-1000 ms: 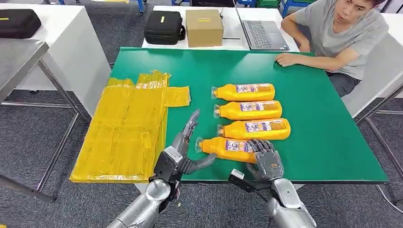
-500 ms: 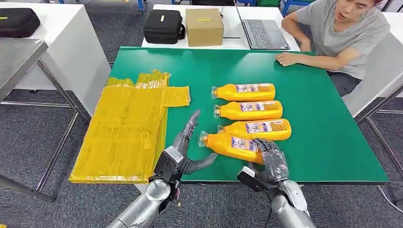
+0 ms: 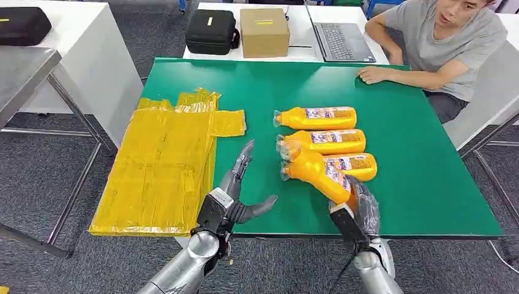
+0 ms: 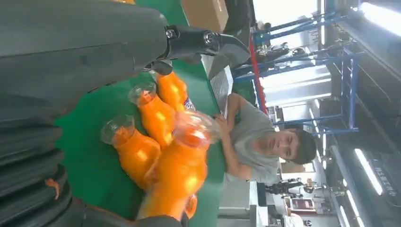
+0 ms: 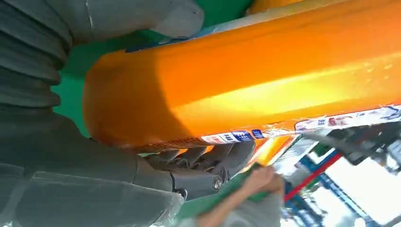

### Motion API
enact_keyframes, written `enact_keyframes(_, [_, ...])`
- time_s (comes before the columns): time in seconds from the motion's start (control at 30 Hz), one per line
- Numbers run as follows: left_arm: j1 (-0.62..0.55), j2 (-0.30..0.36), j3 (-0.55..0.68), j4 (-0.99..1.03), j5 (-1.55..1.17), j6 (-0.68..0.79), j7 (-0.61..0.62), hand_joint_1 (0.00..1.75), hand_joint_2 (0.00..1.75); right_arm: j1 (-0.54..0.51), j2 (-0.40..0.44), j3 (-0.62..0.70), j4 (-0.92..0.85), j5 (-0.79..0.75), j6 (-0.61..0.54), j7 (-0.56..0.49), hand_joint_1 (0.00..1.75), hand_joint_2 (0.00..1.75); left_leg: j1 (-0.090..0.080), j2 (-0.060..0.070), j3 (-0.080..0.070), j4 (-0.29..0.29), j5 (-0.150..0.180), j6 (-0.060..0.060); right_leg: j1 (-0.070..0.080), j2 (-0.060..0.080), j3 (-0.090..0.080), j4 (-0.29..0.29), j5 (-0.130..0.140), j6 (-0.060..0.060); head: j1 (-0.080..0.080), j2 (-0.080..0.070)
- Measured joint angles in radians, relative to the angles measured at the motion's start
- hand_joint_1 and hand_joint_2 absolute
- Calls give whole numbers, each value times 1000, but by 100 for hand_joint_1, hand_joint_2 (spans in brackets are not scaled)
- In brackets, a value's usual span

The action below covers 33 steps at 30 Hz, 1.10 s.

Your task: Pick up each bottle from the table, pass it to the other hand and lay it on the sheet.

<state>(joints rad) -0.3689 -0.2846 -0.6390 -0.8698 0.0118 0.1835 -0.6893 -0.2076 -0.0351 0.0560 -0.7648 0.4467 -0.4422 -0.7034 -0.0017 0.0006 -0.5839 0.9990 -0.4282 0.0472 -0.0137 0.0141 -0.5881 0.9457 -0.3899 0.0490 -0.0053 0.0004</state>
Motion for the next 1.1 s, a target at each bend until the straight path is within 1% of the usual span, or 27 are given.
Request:
enact_keyframes(0.23, [0,0,0,0,2,8,0,0,175,18,-1,8,-33,-14,4,0,175,175,0,0,-5,0,0,0,0,0,-5,0,0,0,0,0])
enact_keyframes(0.37, [0,0,0,2,12,12,-2,0,175,30,-5,25,-53,-57,-10,0,175,175,0,0,-7,0,0,0,0,0,-7,0,0,0,0,0])
enact_keyframes(0.53, [-1,0,2,10,76,33,-9,0,175,65,-14,63,-114,-193,-78,2,175,175,0,-3,-9,0,0,0,0,-3,-8,0,0,0,0,0])
enact_keyframes(0.73, [-6,-8,4,39,154,-29,25,0,175,106,-29,97,-197,-275,-143,5,175,175,0,-4,-13,0,0,0,0,-4,-11,0,0,0,0,0])
enact_keyframes(0.9, [-19,-21,4,61,191,-52,48,0,175,133,-31,107,-270,-293,-198,5,175,175,0,-4,-14,0,0,0,0,-5,-12,0,0,0,0,0])
enact_keyframes(1.1, [-21,-24,4,75,208,-63,60,0,175,152,-35,110,-322,-294,-208,5,175,175,0,-4,-14,0,0,0,0,-5,-13,0,0,0,0,0])
